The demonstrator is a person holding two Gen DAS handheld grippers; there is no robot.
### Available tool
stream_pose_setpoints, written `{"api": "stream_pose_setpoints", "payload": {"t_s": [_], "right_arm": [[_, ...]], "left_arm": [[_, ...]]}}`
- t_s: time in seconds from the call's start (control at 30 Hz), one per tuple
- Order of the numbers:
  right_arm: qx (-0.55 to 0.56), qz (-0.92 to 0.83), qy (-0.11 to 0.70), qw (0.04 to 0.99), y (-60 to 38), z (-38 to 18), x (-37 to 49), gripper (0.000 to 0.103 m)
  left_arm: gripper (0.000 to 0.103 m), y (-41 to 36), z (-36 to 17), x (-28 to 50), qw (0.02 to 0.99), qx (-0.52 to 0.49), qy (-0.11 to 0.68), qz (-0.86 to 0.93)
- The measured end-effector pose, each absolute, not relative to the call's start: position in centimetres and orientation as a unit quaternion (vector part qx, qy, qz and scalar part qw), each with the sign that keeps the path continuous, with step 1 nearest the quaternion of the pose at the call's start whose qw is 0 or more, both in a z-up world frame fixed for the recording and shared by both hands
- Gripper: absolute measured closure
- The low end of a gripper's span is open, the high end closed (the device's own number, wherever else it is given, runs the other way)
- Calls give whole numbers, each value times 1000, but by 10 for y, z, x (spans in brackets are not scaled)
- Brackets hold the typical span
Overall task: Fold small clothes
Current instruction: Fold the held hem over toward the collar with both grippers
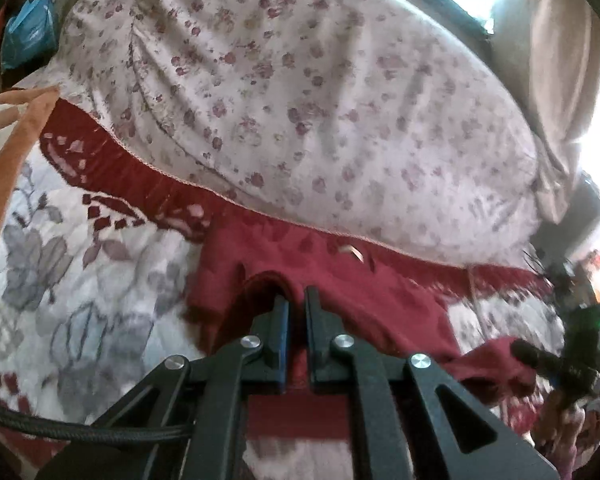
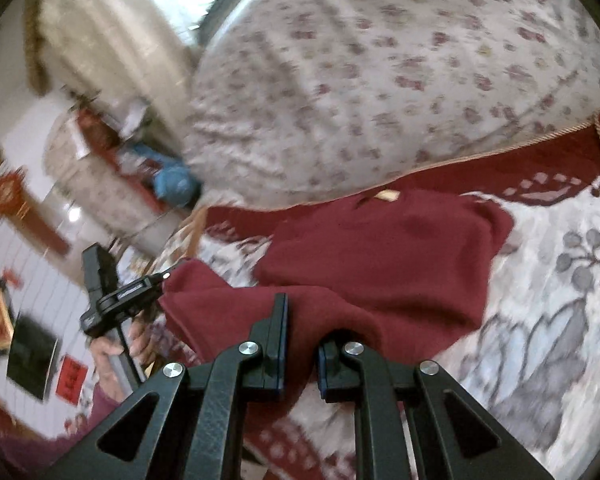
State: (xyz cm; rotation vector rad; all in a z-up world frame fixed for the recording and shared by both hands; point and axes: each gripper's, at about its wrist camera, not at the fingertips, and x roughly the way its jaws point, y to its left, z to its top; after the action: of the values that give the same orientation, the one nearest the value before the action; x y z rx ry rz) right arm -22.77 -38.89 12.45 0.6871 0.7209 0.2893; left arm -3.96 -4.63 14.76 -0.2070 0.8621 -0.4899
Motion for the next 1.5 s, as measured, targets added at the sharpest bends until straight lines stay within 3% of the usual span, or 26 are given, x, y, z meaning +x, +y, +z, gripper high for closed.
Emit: {"api": "stream_pose_setpoints", "payload": {"t_s": [0.4,0.57,0.63,0.7,0.77,0.83,0.93,1.03,1.17,1.33,1.5], "right_arm": [[406,51,376,832,-464,46,-119,90],[383,37,391,836,-475,31,-94,75],[373,37,377,847,-476,41,-99,72],[364,36,371,854,-474,49,-105,71],[337,13,367,867,-468,59,-113,54],[315,-29,340,886,-466,71,-124,49],[307,-28,328,893,-461,77,-123,48],[227,10,378,897,-422,67,-100,49],[152,-64,416,894,-408,36,-61,50],[205,-89,442,869,-439,-4,-29,57],[228,-67,432,870,-440,23,-60,54]], "left_arm": [[95,-84,80,71,861,-115,452,-202],[42,-73,73,81,861,-128,449,-202],[37,-67,79,77,870,-131,432,-196],[36,-65,81,75,869,-136,433,-197],[35,-67,79,73,869,-128,438,-189],[35,-73,74,71,872,-102,446,-177],[35,-81,64,71,871,-69,459,-162],[32,-87,50,74,863,-50,477,-158],[30,-94,31,77,859,-18,490,-144],[26,-92,24,81,857,-27,493,-147],[26,-87,36,73,863,-26,483,-148]]}}
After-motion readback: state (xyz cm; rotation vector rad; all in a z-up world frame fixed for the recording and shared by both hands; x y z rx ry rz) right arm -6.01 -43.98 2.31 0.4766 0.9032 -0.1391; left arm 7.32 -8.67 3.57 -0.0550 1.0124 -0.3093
